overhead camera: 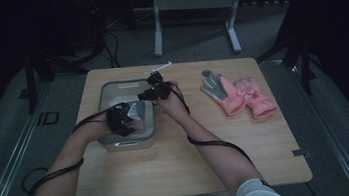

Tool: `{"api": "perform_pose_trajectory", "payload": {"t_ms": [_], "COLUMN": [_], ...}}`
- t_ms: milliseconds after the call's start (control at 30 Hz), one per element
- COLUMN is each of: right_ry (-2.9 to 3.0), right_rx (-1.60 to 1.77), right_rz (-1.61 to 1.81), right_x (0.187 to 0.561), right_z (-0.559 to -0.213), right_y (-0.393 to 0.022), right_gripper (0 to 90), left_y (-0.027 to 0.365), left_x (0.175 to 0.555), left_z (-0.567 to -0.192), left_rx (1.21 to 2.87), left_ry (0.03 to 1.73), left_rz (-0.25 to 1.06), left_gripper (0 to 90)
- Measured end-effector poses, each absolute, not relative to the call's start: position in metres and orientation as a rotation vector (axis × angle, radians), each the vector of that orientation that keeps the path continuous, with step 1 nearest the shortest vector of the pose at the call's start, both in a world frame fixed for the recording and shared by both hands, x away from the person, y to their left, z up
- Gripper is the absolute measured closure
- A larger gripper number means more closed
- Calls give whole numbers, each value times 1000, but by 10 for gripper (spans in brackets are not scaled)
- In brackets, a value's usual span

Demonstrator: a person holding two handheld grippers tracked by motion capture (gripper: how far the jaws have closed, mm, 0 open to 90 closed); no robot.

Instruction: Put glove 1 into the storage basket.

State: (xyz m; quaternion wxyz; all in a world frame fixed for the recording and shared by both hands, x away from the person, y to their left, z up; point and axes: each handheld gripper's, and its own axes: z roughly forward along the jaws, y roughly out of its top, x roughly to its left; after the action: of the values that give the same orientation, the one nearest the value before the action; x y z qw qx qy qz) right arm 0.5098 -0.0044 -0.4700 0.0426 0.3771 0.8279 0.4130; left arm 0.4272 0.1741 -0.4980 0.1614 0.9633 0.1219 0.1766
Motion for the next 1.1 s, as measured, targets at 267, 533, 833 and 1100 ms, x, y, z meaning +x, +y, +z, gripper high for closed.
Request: {"api": "perform_pose_trajectory", "payload": {"t_ms": [267,533,833,1100], "right_ry": [2517,2502,2454,2405], "right_rx": [1117,1084,1110,1064], "right_rz": [1385,1459,1445,1323], "right_x": [501,490,485,478], "right_z": [-458,-452,-453,-455], "right_y": [-34,-66,-106,-139], "right_gripper": [340,192,163,139], "left_y": [185,180,151,115], "left_x": [419,413,411,410], "left_z": [-470,-458,-446,-439], "left_rx": [2661,2605,2546,2498], "left_ry": [452,540,532,524], "left_rz": [567,541,475,438], "left_gripper": [462,455,470,451]}}
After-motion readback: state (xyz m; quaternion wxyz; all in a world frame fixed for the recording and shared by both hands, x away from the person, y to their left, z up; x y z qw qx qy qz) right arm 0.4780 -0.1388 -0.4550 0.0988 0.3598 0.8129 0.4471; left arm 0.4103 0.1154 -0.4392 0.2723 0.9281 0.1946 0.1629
